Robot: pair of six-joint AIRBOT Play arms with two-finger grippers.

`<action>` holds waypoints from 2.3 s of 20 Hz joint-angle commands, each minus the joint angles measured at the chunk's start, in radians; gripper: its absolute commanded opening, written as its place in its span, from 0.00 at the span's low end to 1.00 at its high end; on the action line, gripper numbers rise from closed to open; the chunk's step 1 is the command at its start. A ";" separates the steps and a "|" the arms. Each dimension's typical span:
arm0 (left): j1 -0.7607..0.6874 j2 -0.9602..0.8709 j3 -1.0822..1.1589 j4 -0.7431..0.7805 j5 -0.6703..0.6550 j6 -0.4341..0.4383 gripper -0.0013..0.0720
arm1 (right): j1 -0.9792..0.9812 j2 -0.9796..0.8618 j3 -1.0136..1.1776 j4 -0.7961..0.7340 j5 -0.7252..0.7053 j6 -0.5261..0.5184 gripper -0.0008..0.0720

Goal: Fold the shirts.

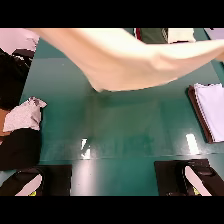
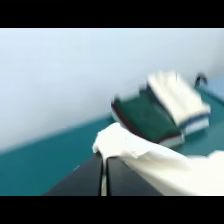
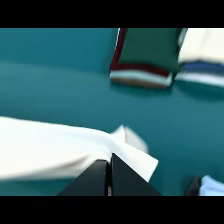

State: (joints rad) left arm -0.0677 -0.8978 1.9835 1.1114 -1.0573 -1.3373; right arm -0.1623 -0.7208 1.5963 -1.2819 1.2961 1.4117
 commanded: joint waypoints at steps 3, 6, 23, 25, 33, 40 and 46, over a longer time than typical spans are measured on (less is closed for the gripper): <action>0.003 0.154 0.027 0.039 0.148 -0.001 0.05 | -0.001 -0.046 0.272 -0.031 0.109 0.023 0.03; 0.003 0.098 0.026 0.154 0.070 -0.043 0.05 | -0.001 -0.130 0.389 -0.031 0.195 0.032 0.03; 0.013 -0.850 -0.172 0.130 -0.059 -0.104 0.65 | 0.105 -0.824 -0.081 0.053 -0.108 0.046 0.36; 0.044 -0.841 -0.152 0.130 -0.097 -0.106 0.70 | 0.089 -0.818 -0.081 0.087 -0.134 0.046 0.53; 0.183 -0.592 -0.418 0.143 -0.264 -0.098 0.51 | -0.172 -0.500 -0.489 0.082 0.048 -0.053 0.53; 0.183 -0.259 -0.998 0.149 -0.206 -0.075 0.53 | -0.513 -0.266 -0.987 0.083 0.122 -0.070 0.74; 0.183 -0.158 -1.173 0.148 -0.185 -0.076 0.53 | -0.531 -0.260 -1.118 0.089 0.077 -0.069 0.73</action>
State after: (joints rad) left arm 0.1139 -1.0985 0.8879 1.2583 -1.2480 -1.4147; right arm -0.6743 -0.9916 0.5423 -1.1969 1.3960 1.3430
